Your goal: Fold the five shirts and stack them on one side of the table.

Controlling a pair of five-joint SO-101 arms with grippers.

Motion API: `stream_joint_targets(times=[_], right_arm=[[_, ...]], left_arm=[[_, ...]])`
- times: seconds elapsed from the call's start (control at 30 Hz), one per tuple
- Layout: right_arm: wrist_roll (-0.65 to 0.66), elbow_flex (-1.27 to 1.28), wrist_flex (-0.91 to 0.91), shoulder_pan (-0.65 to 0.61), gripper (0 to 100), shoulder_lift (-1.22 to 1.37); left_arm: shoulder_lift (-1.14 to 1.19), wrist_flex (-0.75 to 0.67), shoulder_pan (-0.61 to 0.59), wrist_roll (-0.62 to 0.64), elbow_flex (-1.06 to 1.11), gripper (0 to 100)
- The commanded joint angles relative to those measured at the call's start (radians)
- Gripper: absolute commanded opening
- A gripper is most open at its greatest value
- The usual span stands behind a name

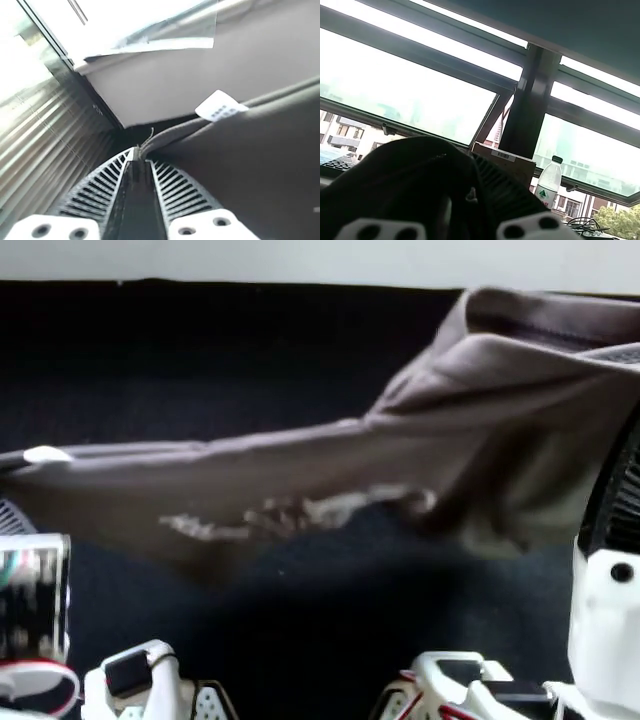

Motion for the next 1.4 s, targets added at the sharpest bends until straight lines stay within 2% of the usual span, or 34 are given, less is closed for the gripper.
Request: stream_joint_targets(times=[0.0, 0.23, 0.4, 0.5, 0.57, 0.67, 0.83, 1.13, 1.37], right_arm=[[0.002, 0.016, -0.022, 0.008, 0.7, 0.007], [-0.002, 0.286, -0.033, 0.008, 0.7, 0.005], [-0.002, 0.725, -0.131, -0.041, 0.7, 0.008], [-0.002, 1.059, -0.294, -0.081, 0.7, 0.008], [-0.002, 1.257, -0.489, -0.097, 0.7, 0.01], [0.003, 1.442, -0.72, -0.102, 0.6, 0.042], [0.002, 1.314, -0.717, -0.084, 0.6, 0.22], [0.002, 0.727, -0.545, -0.076, 0.6, 0.527], [0.0, 0.515, -0.369, -0.09, 0.6, 0.739]], left_arm=[[-0.001, -0.051, -0.016, 0.002, -0.002, 1], [0.054, -0.078, -0.012, 0.0, 0.094, 1], [0.252, -0.166, -0.01, 0.0, 0.28, 1], [0.418, -0.252, 0.004, 0.0, 0.329, 1], [0.544, -0.311, 0.025, 0.0, 0.321, 1], [0.737, -0.364, 0.074, 0.0, 0.251, 1], [1.004, -0.358, 0.11, 0.0, 0.002, 1], [1.308, -0.204, 0.11, -0.025, -0.53, 1], [1.495, -0.08, 0.111, -0.032, -0.7, 1]])
